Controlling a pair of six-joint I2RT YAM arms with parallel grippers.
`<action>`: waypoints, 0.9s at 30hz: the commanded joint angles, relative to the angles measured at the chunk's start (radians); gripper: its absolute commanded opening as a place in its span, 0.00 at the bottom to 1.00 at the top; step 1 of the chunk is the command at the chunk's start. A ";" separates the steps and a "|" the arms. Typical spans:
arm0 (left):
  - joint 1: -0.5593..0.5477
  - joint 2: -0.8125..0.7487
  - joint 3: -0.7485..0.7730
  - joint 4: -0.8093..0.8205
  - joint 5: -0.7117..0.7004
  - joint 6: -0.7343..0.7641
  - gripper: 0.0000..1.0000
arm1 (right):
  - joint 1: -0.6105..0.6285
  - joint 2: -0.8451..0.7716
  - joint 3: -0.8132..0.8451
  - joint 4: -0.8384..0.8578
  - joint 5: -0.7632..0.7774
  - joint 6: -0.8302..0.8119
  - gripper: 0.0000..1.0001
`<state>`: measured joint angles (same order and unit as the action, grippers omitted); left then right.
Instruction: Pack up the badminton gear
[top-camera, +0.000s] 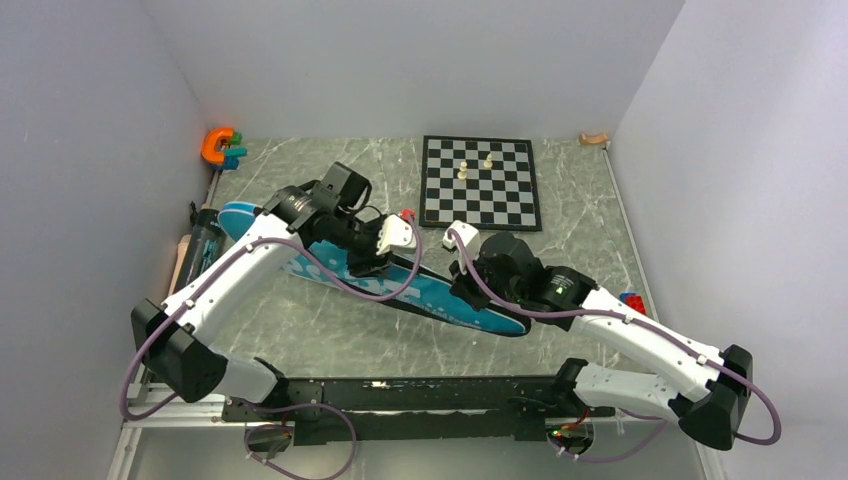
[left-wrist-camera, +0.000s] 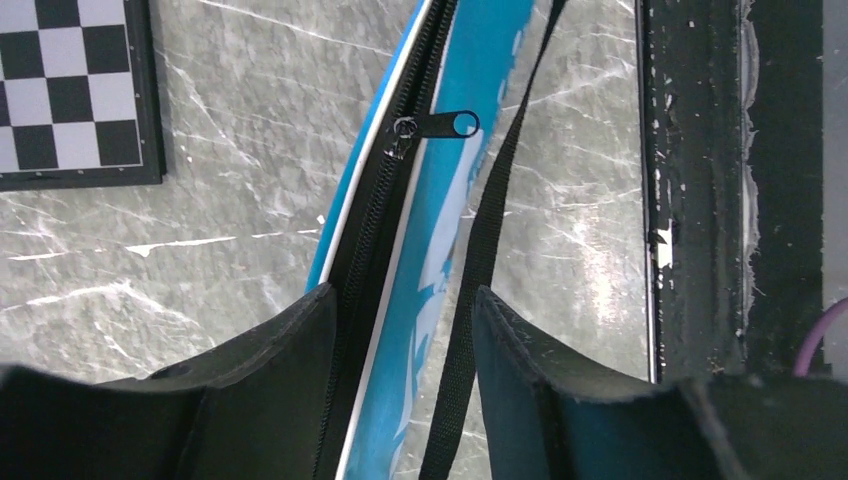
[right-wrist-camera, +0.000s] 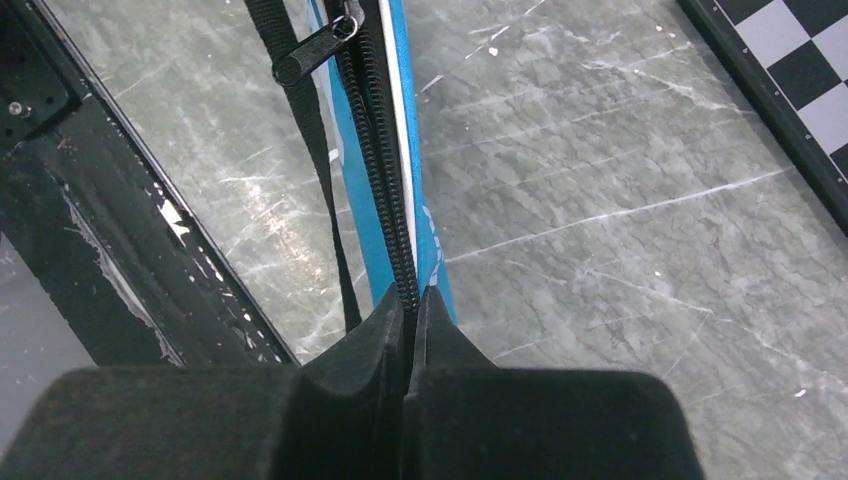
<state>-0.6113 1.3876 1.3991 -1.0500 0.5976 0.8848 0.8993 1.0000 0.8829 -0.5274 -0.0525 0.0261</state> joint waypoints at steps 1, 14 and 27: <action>-0.016 0.029 0.046 0.031 0.045 0.006 0.53 | 0.012 -0.048 0.099 0.095 0.025 0.004 0.00; -0.057 0.084 0.064 0.009 0.020 0.067 0.45 | 0.093 -0.055 0.141 0.109 0.084 -0.056 0.00; -0.056 0.042 0.235 -0.028 -0.126 0.120 0.61 | 0.207 -0.059 0.149 0.095 0.240 -0.115 0.00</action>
<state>-0.6682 1.4700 1.5608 -1.0622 0.5156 0.9661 1.0897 0.9939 0.9615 -0.5770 0.1326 -0.0536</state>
